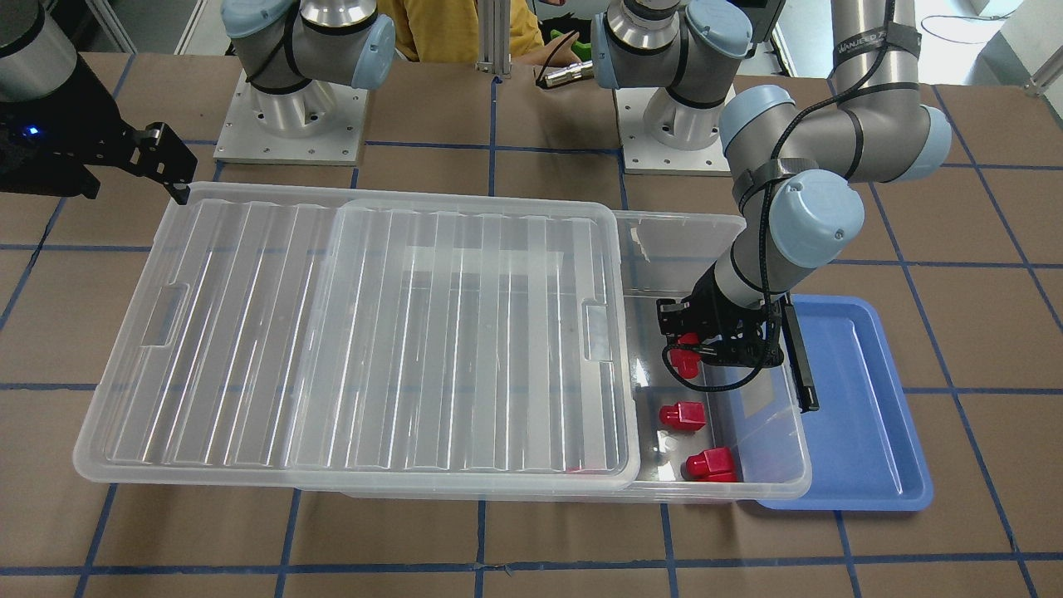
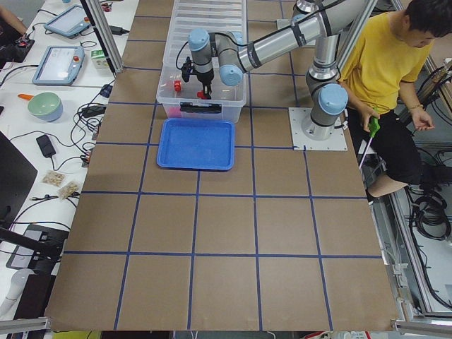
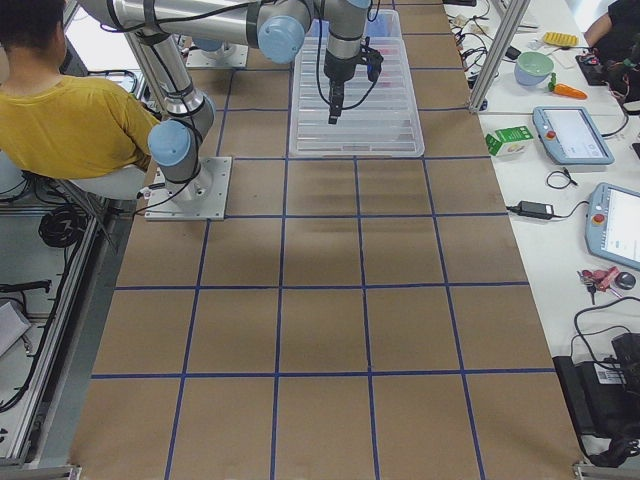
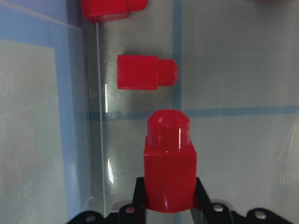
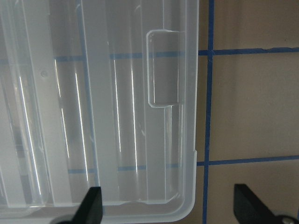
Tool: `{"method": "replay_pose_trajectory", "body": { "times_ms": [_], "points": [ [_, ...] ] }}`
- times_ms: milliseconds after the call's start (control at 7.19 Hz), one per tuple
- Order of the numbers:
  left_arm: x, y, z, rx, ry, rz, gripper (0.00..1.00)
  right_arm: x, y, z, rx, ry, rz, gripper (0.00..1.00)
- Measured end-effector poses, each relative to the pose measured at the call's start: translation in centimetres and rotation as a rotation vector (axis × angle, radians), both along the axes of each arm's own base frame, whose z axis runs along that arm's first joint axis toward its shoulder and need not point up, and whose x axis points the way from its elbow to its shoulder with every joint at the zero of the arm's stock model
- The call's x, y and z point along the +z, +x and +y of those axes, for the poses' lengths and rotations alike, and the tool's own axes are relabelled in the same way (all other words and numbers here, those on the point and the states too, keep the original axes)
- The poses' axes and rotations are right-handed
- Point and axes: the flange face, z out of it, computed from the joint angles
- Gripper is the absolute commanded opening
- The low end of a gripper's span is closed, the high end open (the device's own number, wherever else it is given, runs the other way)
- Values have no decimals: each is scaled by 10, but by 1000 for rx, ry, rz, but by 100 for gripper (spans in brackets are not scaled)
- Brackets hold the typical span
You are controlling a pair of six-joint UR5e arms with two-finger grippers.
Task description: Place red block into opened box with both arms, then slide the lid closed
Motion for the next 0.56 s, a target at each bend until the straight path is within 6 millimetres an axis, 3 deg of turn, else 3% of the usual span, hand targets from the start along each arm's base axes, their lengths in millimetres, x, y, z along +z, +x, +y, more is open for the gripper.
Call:
{"method": "replay_pose_trajectory", "body": {
  "times_ms": [417, 556],
  "points": [
    [-18, 0, 5, -1, 37, 3, 4, -4, 0, 1, 2, 3, -1, 100],
    [-22, 0, 4, -1, 45, 4, 26, -4, 0, 1, 3, 2, -1, 100]
  ]
}}
